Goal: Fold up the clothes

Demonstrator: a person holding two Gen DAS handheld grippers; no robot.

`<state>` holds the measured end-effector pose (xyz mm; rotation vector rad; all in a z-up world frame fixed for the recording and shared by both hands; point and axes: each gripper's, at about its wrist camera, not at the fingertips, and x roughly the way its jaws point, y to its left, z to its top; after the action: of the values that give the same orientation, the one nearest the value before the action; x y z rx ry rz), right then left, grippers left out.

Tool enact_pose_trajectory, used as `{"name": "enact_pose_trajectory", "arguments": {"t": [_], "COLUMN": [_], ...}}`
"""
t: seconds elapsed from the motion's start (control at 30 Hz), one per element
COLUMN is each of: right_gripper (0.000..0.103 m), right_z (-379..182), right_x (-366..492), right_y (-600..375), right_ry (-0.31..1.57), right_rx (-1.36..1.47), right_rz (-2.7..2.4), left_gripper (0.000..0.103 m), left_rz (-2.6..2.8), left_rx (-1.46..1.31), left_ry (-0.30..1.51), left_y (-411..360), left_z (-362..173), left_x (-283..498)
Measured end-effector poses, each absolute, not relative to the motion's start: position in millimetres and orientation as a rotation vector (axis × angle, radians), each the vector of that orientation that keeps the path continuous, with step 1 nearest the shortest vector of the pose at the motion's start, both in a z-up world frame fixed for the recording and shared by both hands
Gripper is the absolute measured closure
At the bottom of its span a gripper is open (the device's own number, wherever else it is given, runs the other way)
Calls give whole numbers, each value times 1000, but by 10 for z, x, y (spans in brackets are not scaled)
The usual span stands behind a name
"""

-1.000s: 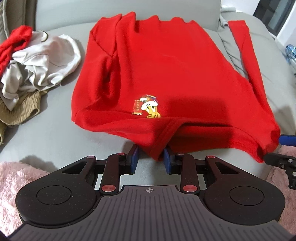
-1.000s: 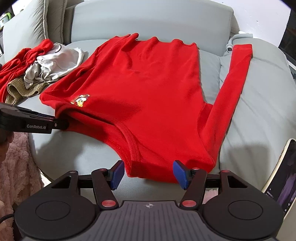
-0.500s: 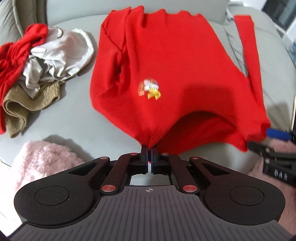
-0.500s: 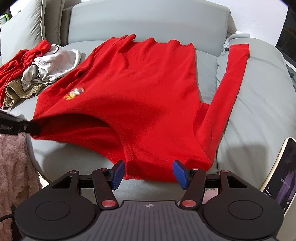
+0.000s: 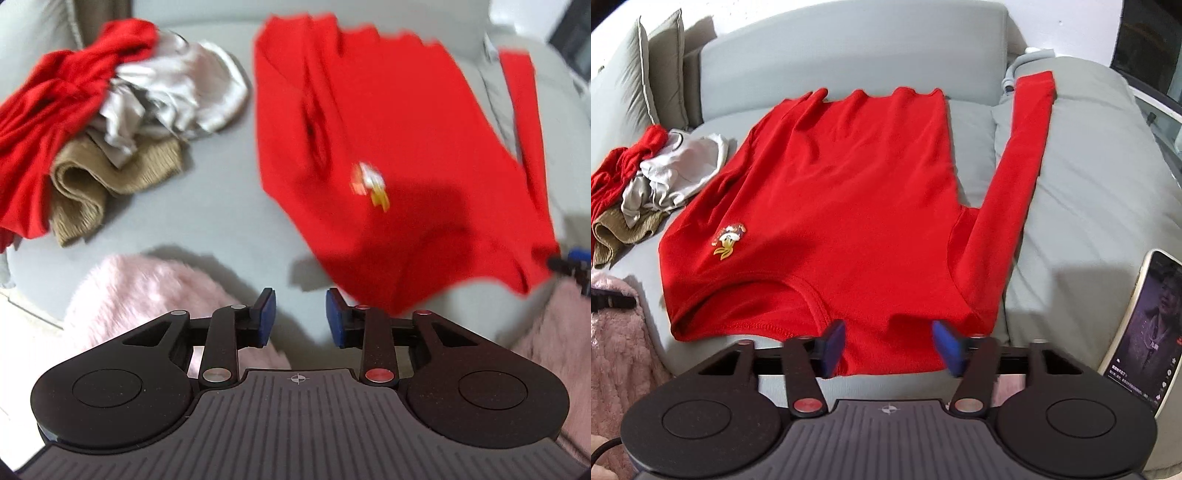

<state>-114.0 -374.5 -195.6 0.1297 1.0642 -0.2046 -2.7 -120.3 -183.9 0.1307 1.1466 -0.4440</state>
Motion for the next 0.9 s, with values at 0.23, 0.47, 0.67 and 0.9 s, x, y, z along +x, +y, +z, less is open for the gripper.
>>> {"name": "enact_pose_trajectory", "arguments": {"t": [0.23,0.47,0.67,0.9], "right_gripper": [76,76,71,68], "right_z": [-2060,-2063,-1955,-1783], "right_x": [-1038,-1217,-1292,-1169], "right_y": [-3710,-3804,-3902,-4299], "right_ry": [1132,1242,1166,1087], "right_rx": [121,177,207,209], "right_rz": [-227,-262,-267,-294], "left_gripper": [89,85,81,73], "left_rz": [-536,-455,-476,-553], "left_rx": [259,358,290,266], "left_ry": [1105,1216,1208,1150], "left_y": [-1722,-1674,-1522,-1782], "left_z": [-2071,-2241,-2088,-1847], "left_x": [75,74,29,-36]}}
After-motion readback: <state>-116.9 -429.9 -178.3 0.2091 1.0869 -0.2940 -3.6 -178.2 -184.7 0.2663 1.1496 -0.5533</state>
